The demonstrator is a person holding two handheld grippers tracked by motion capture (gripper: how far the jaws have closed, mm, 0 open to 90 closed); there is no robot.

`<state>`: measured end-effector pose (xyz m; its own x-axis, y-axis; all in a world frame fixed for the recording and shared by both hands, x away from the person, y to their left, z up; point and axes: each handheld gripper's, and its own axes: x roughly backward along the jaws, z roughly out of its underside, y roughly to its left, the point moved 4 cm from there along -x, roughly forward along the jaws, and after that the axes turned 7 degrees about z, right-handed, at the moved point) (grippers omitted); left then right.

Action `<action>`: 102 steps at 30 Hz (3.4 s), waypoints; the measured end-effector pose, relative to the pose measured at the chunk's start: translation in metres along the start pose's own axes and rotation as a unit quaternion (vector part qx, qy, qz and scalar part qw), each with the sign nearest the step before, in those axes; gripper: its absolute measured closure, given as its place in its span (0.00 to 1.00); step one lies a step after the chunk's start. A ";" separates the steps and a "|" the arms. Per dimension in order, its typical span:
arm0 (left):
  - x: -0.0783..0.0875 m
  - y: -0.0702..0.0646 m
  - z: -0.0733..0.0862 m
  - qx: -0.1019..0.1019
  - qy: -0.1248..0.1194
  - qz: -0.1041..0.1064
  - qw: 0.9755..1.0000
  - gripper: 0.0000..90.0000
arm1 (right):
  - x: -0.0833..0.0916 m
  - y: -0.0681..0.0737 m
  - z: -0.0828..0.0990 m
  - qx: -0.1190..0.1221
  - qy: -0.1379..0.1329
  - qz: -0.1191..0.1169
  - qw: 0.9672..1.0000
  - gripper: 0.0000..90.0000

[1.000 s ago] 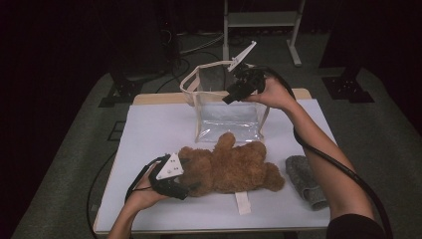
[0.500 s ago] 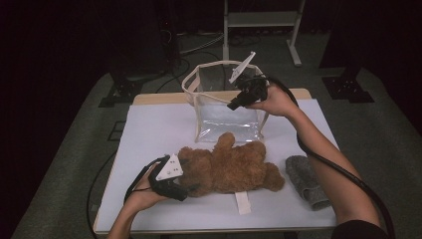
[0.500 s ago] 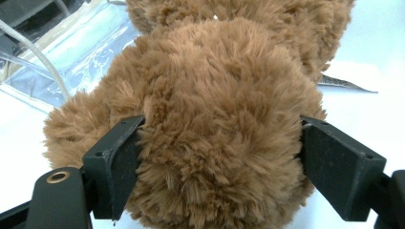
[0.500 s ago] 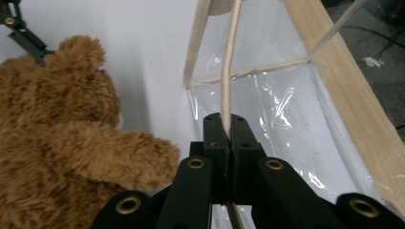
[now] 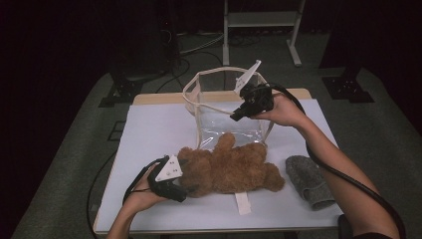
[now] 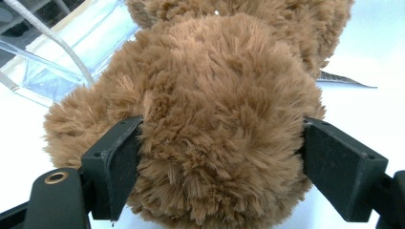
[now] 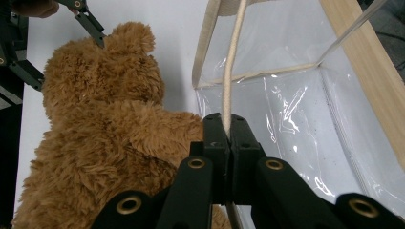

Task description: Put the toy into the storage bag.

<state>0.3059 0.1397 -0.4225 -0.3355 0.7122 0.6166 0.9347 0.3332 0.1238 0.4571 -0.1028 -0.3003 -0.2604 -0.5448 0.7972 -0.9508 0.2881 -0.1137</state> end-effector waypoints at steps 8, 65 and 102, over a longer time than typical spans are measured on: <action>0.000 0.000 0.000 0.000 -0.001 0.001 1.000 0.20 | 0.007 -0.004 0.003 -0.028 -0.020 0.008 0.999 0.62; -0.006 0.002 -0.005 0.001 0.004 -0.005 1.000 0.17 | -0.071 0.120 0.073 0.136 -0.024 0.012 0.990 0.36; 0.048 0.018 0.005 0.025 -0.037 -0.038 0.998 0.17 | -0.027 0.118 0.064 0.070 -0.049 -0.033 0.996 0.80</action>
<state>0.3062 0.1828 -0.3946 -0.4154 0.7267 0.5471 0.8995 0.4178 0.1279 0.3413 -0.1049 -0.3730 -0.2044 -0.6347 0.7452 -0.9788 0.1400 -0.1492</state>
